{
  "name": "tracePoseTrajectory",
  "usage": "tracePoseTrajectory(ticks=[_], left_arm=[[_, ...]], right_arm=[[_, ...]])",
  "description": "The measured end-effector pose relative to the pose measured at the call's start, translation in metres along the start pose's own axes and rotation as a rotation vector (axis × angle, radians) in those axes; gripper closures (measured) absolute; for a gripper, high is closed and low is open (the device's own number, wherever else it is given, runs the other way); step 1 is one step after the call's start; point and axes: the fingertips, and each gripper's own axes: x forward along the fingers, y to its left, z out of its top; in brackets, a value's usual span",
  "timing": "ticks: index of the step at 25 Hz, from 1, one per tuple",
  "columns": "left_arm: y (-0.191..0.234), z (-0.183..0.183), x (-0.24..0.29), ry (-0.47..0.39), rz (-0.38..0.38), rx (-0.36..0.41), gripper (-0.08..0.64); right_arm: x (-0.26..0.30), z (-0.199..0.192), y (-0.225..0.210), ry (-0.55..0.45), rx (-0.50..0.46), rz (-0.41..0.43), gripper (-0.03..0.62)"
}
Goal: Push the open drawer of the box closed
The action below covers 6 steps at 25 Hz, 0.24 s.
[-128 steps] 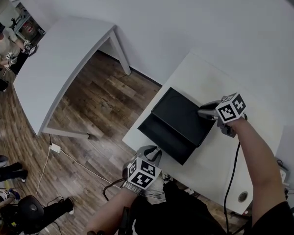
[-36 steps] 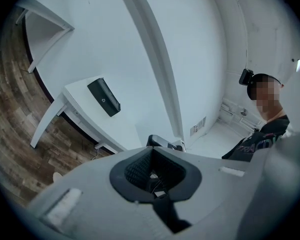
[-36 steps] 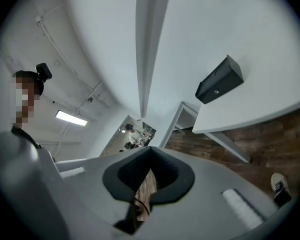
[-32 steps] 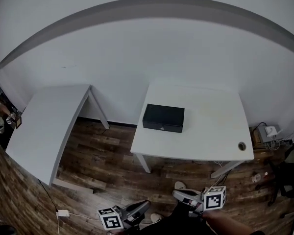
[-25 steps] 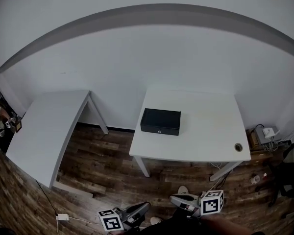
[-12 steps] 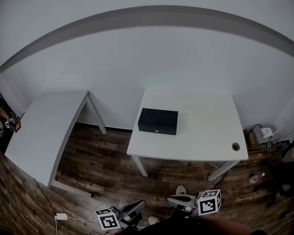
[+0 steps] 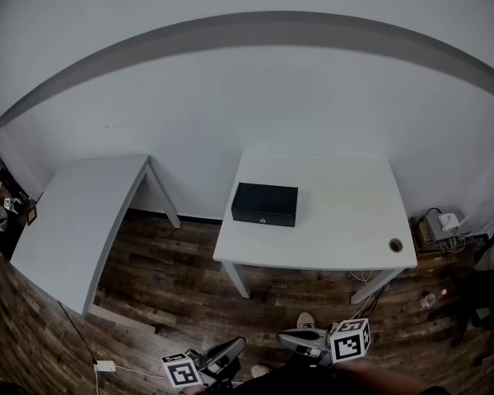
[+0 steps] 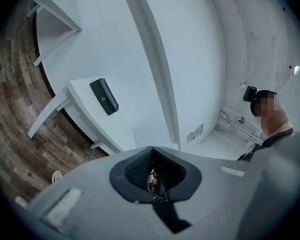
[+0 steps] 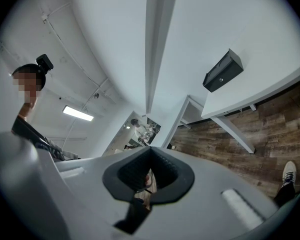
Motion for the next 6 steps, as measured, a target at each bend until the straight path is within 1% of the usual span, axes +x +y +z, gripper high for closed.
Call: tracePoseTrajectory(ticks=[6], left_arm=[[-0.0045, -0.0062, 0.0043, 0.012, -0.003, 0.001, 0.557]], right_arm=[[0.0005, -0.0005, 0.0018, -0.003, 0.006, 0.008, 0.589]])
